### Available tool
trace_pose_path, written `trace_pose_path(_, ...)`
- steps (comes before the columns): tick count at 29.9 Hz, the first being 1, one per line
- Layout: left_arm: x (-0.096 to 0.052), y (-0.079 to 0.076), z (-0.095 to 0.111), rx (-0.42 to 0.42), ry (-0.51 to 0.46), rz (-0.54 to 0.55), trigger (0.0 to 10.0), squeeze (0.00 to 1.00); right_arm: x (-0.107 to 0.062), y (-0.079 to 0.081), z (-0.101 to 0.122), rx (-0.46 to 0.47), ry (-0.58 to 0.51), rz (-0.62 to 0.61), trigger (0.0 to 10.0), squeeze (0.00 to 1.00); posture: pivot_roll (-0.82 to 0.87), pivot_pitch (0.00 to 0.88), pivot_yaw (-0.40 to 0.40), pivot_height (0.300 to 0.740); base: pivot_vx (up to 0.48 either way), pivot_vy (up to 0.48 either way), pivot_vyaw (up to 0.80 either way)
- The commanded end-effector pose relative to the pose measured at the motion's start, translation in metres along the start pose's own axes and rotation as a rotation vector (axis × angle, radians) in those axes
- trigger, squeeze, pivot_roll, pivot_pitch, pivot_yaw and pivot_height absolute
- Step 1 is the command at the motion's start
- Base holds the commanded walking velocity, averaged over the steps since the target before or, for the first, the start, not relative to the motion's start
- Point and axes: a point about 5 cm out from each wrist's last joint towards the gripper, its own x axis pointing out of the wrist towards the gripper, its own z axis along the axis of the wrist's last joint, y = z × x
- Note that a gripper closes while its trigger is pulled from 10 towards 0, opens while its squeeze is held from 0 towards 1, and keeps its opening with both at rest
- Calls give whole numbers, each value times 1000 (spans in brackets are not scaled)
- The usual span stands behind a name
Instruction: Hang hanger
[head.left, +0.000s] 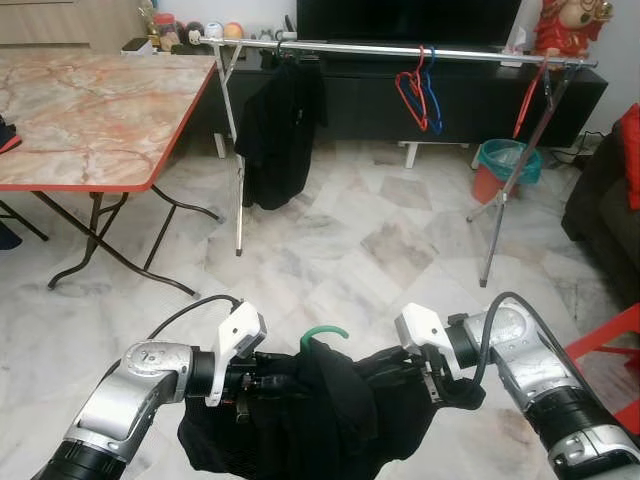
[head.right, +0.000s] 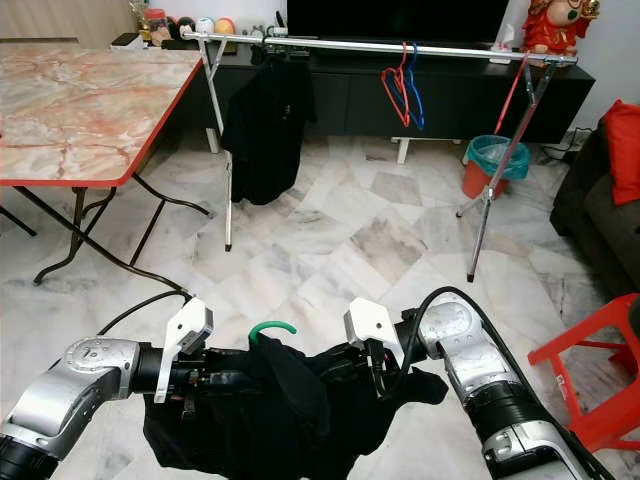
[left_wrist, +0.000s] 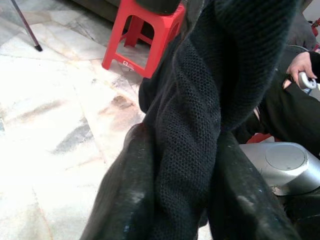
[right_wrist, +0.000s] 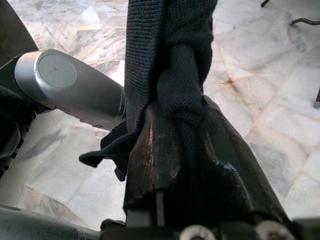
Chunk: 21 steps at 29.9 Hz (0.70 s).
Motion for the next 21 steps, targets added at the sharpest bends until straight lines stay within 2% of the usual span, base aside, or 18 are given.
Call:
trace_pose_path(1, 9, -6, 3, 1, -1, -53, 0, 0, 4, -8, 23, -90, -80, -9, 10000, 0, -6, 0, -40, 740, 0, 0, 0)
trace_pose_path(12, 9, -7, 2, -1, 1, -68, 0, 0, 5, -9, 24, -92, -81, -19, 10000, 0, -5, 0, -39, 740, 0, 0, 0)
trace_pose_path(13, 9, -7, 2, -2, 1, -68, 0, 0, 5, -9, 23, -90, -82, -20, 10000, 188, -5, 0, -38, 740, 0, 0, 0)
trace_pose_path(14, 10, -8, 2, -6, -2, -71, 0, 0, 5, -9, 23, -86, -83, -20, 10000, 753, -6, 0, -37, 740, 0, 0, 0)
trace_pose_path(15, 10, -8, 2, -6, -2, -71, 0, 0, 5, -9, 23, -86, -83, -20, 10000, 753, -6, 0, -37, 740, 0, 0, 0)
trace_pose_path(16, 10, -8, 2, -8, -5, -72, 0, 0, 5, -9, 23, -83, -86, -19, 10000, 1000, -6, 0, -37, 740, 0, 0, 0)
trace_pose_path(21, 10, -8, 1, -11, -5, -69, 0, 0, 6, -9, 24, -80, -88, -15, 10000, 1000, -4, 0, -38, 740, 0, 0, 0)
